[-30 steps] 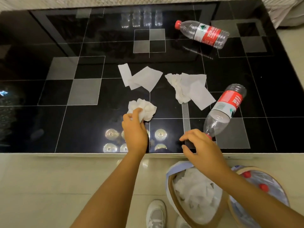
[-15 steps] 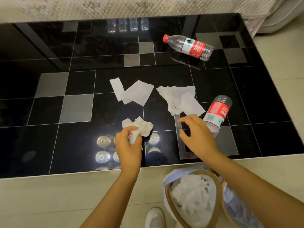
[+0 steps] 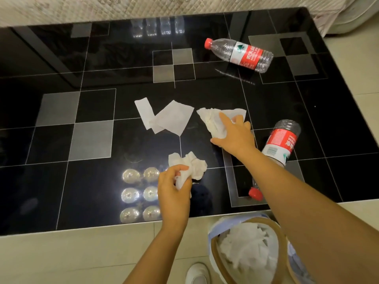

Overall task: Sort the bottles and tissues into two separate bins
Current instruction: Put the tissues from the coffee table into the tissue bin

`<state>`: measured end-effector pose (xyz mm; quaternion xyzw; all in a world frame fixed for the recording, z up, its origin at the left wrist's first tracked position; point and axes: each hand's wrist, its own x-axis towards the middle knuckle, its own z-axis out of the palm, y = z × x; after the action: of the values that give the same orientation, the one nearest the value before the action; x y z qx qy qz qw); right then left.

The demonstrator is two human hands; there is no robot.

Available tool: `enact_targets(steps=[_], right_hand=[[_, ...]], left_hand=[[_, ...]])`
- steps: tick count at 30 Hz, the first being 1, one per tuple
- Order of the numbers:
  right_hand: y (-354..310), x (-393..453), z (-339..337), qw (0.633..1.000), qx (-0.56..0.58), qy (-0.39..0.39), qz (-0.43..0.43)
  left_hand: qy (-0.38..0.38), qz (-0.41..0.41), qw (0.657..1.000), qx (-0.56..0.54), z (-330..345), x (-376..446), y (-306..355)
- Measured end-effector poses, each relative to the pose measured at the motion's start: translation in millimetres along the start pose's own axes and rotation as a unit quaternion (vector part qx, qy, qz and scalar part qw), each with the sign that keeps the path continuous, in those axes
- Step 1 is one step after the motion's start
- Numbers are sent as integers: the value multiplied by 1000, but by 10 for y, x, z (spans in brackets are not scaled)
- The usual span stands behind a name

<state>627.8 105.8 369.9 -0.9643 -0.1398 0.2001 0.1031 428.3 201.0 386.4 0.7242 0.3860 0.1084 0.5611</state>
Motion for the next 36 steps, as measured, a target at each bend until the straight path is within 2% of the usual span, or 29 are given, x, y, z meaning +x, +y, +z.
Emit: enact_targets(steps=[4, 10, 14, 18, 23, 27, 29, 31, 36], right_hand=[[-69, -38, 90, 998, 32, 37, -38], [-93, -292, 146, 982, 167, 81, -32], [-90, -722, 186, 966, 244, 83, -24], [-25, -1276, 162, 961, 270, 53, -21], [390, -2043, 187, 950, 308, 40, 12], [969, -2542, 511, 933, 341, 57, 105], [1227, -2672, 672, 938, 310, 80, 129], [1439, -2750, 778, 938, 298, 61, 169], [1761, -2807, 1097, 919, 297, -72, 249]], left_hand=[[-3, -1, 1000, -5, 33, -19, -11], [-3, 2, 1000, -3, 57, -118, -76], [-11, -8, 1000, -7, 56, -304, -59], [-21, -2, 1000, 4, 40, -543, -40], [-52, -4, 998, 27, 116, -992, -130], [-84, -33, 995, 42, 347, -1354, -368], [-97, -50, 993, 47, 513, -1480, -495], [-125, -62, 989, 58, 688, -1581, -610], [-201, -134, 965, 106, 969, -1685, -953]])
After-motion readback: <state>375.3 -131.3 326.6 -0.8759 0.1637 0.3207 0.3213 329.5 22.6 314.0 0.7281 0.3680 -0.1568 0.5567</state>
